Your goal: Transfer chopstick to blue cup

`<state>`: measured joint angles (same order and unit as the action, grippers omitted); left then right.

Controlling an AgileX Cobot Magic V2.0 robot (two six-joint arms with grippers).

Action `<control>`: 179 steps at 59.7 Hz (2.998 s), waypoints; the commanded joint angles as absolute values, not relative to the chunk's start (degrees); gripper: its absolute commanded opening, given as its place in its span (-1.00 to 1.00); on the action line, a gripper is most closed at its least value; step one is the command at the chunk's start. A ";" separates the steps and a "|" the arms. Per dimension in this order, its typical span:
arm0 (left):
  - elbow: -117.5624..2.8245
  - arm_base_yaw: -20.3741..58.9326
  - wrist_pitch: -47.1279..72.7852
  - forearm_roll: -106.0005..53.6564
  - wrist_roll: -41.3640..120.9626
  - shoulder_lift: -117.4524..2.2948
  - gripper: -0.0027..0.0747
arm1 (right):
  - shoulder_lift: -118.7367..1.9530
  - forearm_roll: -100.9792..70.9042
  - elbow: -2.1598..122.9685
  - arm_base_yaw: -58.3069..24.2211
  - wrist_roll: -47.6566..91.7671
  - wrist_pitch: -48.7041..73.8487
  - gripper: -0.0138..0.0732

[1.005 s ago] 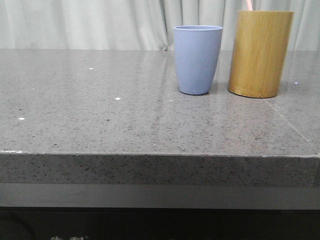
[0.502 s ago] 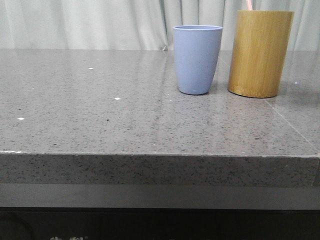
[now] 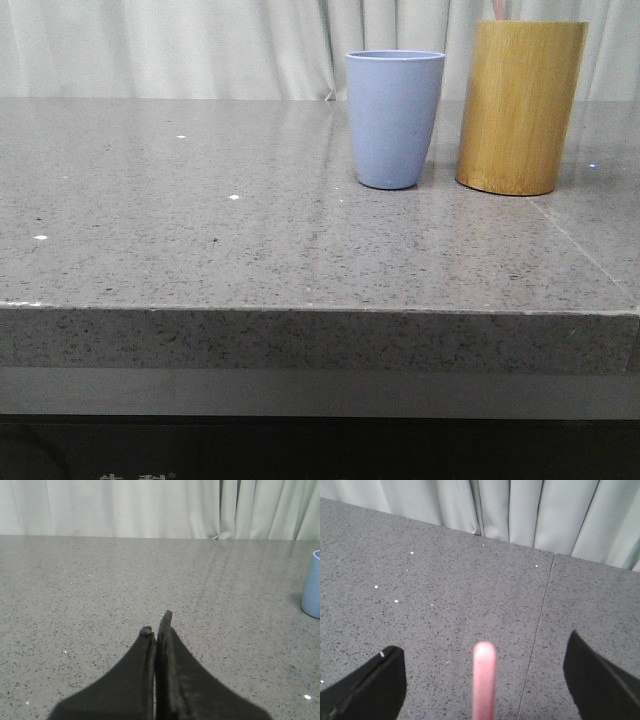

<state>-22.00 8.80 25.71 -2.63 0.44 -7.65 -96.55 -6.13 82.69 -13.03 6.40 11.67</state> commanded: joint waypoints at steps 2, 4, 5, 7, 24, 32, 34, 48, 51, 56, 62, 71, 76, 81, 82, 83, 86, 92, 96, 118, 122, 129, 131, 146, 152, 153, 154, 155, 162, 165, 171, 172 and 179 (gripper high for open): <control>-23.54 8.78 20.77 -3.21 0.00 -8.37 -0.98 | -94.55 -5.31 85.18 -12.63 7.00 7.91 0.75; -23.54 8.78 20.77 -3.21 0.00 -8.37 -0.98 | -94.55 -5.31 85.18 -12.57 7.00 7.91 0.67; -23.54 8.78 20.77 -3.21 0.00 -8.37 -0.98 | -94.55 -5.31 85.18 -12.57 7.00 7.91 0.63; -23.54 8.78 20.77 -3.21 0.00 -8.37 -0.98 | -94.55 -5.31 85.18 -12.57 7.00 7.84 0.51; -23.54 8.78 20.77 -3.21 0.00 -8.37 -0.98 | -94.26 -4.90 85.18 -12.57 7.00 7.84 -0.58; -23.54 8.78 20.77 -3.21 0.00 -8.37 -0.98 | -92.84 -4.90 85.18 -12.57 7.00 7.62 -0.78; -23.54 8.78 20.77 -3.21 0.00 -8.37 -0.98 | -92.38 -4.90 85.18 -12.57 7.00 7.29 -0.79; -23.54 8.78 20.77 -3.21 0.00 -8.37 -0.98 | -86.39 -4.90 85.57 -12.86 7.00 3.45 -0.79; -23.54 8.78 20.77 -3.21 0.00 -8.37 -0.98 | -84.77 -4.90 85.57 -12.85 7.00 1.79 -0.79; -23.54 8.78 20.77 -3.21 0.00 -8.37 -0.98 | -81.84 -4.90 85.57 -13.13 7.00 -1.77 -0.79; -23.54 8.78 20.77 -3.21 0.00 -8.37 -0.98 | -79.35 -4.95 85.57 -14.06 6.62 -5.17 -0.79; -23.54 8.78 20.77 -3.21 0.00 -8.37 -0.98 | -78.01 -4.95 85.57 -18.14 6.62 -9.02 -0.79; -23.54 8.78 20.77 -3.21 0.00 -8.37 -0.98 | -78.66 -4.95 85.57 -21.21 6.62 -9.99 -0.79; -23.54 8.78 20.77 -3.21 0.00 -8.37 -0.98 | -80.49 -4.95 85.57 -23.80 6.62 -10.31 -0.79; -23.54 8.78 20.77 -3.21 0.00 -8.37 -0.98 | -80.87 -4.95 85.57 -24.33 6.62 -10.43 -0.79; -23.54 8.78 20.77 -3.21 0.00 -8.37 -0.98 | -81.44 -4.95 85.57 -24.63 6.62 -10.49 -0.79; -23.54 8.78 20.77 -3.21 0.00 -8.37 -0.98 | -82.83 -4.95 85.57 -25.47 6.62 -10.75 -0.79; -23.54 8.78 20.77 -3.21 0.00 -8.37 -0.98 | -85.50 -5.80 85.57 -25.62 6.55 -10.74 -0.79; -23.54 8.78 20.77 -3.21 0.00 -8.37 -0.98 | -87.21 -7.78 85.46 -25.52 6.55 -9.57 -0.79; -23.54 8.78 20.77 -3.21 0.00 -8.37 -0.98 | -92.73 -9.30 80.72 -25.45 6.55 -7.54 -0.65; -23.54 8.78 20.77 -3.21 0.00 -8.37 -0.98 | -92.73 -9.51 80.21 -25.45 6.55 -7.67 -0.47; -23.54 8.78 20.77 -3.21 0.00 -8.37 -0.98 | -92.59 -9.55 80.21 -25.45 6.55 -7.50 -0.10; -23.54 8.78 20.77 -3.21 0.00 -8.37 -0.98 | -92.26 -9.55 80.21 -25.45 6.55 -7.50 -0.02; -23.54 8.78 20.77 -3.21 0.00 -8.37 -0.98 | -85.71 -10.35 84.38 -25.24 6.55 5.28 0.13; -23.54 8.78 20.77 -3.21 0.00 -8.37 -0.98 | -83.95 -10.88 88.92 -23.95 6.55 16.91 -0.10; -23.54 8.78 20.77 -3.21 0.00 -8.37 -0.98 | -83.75 -10.88 89.56 -23.68 6.55 18.49 -0.14; -23.54 8.78 20.77 -3.21 0.00 -8.37 -0.98 | -83.49 -10.88 90.51 -23.29 6.55 20.83 -0.21; -23.54 8.78 20.77 -3.21 0.00 -8.37 -0.98 | -83.19 -10.88 91.39 -22.88 6.55 23.10 -0.29; -23.54 8.78 20.77 -3.21 0.00 -8.37 -0.98 | -81.26 -10.88 94.24 -19.73 6.55 33.15 -0.79; -23.54 8.78 20.77 -3.21 0.00 -8.37 -0.98 | -80.29 -10.88 94.32 -18.17 6.55 35.47 -0.84; -23.54 8.78 20.77 -3.21 0.00 -8.37 -0.98 | -77.60 -10.88 93.65 -13.83 5.77 40.25 -0.84; -23.54 8.78 20.77 -3.21 0.00 -8.37 -0.98 | -77.14 -10.88 93.44 -13.16 5.58 40.83 -0.84; -23.54 8.78 20.77 -3.21 0.00 -8.37 -0.98 | -72.07 -10.94 89.18 -7.29 4.22 43.62 -0.84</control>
<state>-22.00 8.80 25.58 -2.63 0.44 -7.65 -77.38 -10.59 90.35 -10.62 4.91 45.05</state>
